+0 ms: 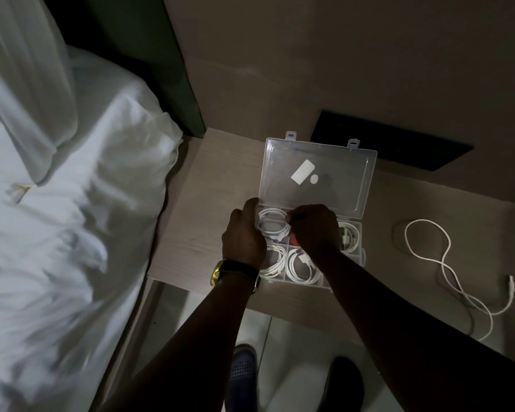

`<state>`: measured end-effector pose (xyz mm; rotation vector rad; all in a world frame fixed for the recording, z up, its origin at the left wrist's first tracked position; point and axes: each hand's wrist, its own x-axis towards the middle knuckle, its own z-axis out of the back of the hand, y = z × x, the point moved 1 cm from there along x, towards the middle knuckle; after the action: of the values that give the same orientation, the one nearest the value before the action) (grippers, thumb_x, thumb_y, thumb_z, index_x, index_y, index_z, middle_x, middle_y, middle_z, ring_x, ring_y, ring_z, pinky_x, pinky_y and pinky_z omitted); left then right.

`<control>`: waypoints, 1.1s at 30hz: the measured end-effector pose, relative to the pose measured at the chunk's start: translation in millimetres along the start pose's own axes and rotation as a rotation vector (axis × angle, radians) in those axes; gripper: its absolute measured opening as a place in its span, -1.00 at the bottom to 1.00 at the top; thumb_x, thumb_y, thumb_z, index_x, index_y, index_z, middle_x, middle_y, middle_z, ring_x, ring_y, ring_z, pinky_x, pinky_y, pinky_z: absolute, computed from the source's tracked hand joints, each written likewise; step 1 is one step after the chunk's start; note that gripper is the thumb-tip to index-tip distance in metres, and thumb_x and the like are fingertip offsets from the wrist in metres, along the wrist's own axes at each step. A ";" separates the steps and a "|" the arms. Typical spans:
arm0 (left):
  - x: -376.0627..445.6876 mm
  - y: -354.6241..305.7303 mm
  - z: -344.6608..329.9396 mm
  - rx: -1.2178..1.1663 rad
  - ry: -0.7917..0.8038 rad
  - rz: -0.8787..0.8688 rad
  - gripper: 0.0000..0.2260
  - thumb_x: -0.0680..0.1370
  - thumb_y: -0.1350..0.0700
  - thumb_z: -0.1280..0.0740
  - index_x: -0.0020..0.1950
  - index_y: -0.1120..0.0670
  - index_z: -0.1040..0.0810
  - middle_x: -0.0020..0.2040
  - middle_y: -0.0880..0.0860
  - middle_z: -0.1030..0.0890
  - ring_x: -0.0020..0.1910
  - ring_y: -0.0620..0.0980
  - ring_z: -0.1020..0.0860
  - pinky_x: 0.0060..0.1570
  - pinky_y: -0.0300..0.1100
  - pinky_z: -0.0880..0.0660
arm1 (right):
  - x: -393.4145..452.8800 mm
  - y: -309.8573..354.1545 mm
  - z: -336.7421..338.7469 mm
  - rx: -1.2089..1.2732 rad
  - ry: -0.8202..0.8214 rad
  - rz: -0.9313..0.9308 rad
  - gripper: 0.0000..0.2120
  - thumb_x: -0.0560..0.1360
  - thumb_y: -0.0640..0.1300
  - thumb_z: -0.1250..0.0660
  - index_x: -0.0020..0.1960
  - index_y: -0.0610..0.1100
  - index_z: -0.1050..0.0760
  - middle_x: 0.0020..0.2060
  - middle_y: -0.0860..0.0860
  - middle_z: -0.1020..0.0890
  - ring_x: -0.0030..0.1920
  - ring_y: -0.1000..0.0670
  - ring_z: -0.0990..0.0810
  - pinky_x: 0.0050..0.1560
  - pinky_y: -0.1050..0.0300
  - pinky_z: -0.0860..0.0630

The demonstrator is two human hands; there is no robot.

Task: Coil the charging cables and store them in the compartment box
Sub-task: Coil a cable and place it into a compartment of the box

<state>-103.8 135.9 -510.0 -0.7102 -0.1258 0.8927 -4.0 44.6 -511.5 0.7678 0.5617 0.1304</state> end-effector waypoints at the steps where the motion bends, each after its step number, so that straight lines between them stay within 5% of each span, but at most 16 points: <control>1: -1.1 2.0 0.2 0.010 -0.001 -0.038 -0.56 0.46 0.34 -0.21 0.27 0.00 -0.50 0.04 0.15 -0.56 -0.07 0.23 -0.58 -0.12 0.00 -0.48 | 2.5 0.4 1.1 -0.061 0.009 0.032 -0.90 0.46 -0.12 -0.46 -0.06 -0.10 -0.73 -0.10 -0.05 -0.78 -0.04 -0.04 -0.73 0.16 0.12 -0.57; 7: -1.5 15.1 -0.7 0.076 0.010 -0.131 -0.64 0.53 0.30 -0.26 0.27 0.04 -0.59 0.14 0.17 -0.58 0.08 0.20 -0.59 0.06 0.00 -0.52 | 3.2 -3.7 0.6 -0.289 0.043 0.183 -0.88 0.48 -0.12 -0.41 -0.06 -0.10 -0.71 0.00 -0.05 -0.72 0.08 -0.07 -0.65 0.10 0.20 -0.44; 14: 18.4 9.1 -4.2 -0.029 0.020 0.064 -0.76 0.44 0.34 -0.32 -0.11 0.05 -0.69 0.03 0.09 -0.62 0.05 0.15 -0.59 -0.05 -0.19 -0.37 | -1.7 -4.2 -6.7 -0.397 -0.013 0.359 -0.83 0.44 -0.27 -0.32 -0.21 -0.09 -0.35 -0.27 -0.03 -0.51 -0.19 -0.13 -0.56 -0.20 0.05 -0.44; 21: 19.0 13.3 -4.3 0.061 0.061 -0.108 -0.79 0.55 0.19 -0.30 0.09 0.05 -0.69 0.13 0.14 -0.61 0.10 0.19 -0.59 0.09 -0.06 -0.47 | 1.3 -11.8 -13.8 -0.535 0.027 0.519 -0.79 0.53 -0.28 -0.23 -0.09 -0.12 -0.63 -0.12 -0.08 -0.55 -0.13 -0.13 -0.63 -0.13 0.07 -0.49; 27: 31.6 9.3 -5.0 -0.203 0.043 0.212 -0.79 0.39 0.23 -0.39 -0.35 -0.08 -0.58 -0.13 -0.02 -0.71 -0.07 0.07 -0.65 -0.02 -0.16 -0.53 | -9.3 -18.5 -13.1 -0.563 0.092 0.564 -0.77 0.54 -0.20 -0.27 0.19 -0.07 -0.53 0.09 -0.03 -0.57 0.01 -0.14 -0.64 -0.04 -0.07 -0.60; 33: 41.4 12.0 -11.3 -0.187 0.110 0.296 -0.79 0.37 0.16 -0.40 -0.06 0.07 -0.43 -0.14 0.01 -0.56 -0.17 0.10 -0.51 -0.15 -0.13 -0.36 | -13.9 -22.2 -16.0 -0.552 0.081 0.546 -0.65 0.53 -0.22 -0.26 0.32 -0.12 -0.41 0.14 -0.09 -0.57 0.06 -0.19 -0.60 0.02 -0.14 -0.57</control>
<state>-81.1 166.2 -533.6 -0.9667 -0.0055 1.1310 -26.1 34.2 -530.1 0.3574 0.3525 0.7918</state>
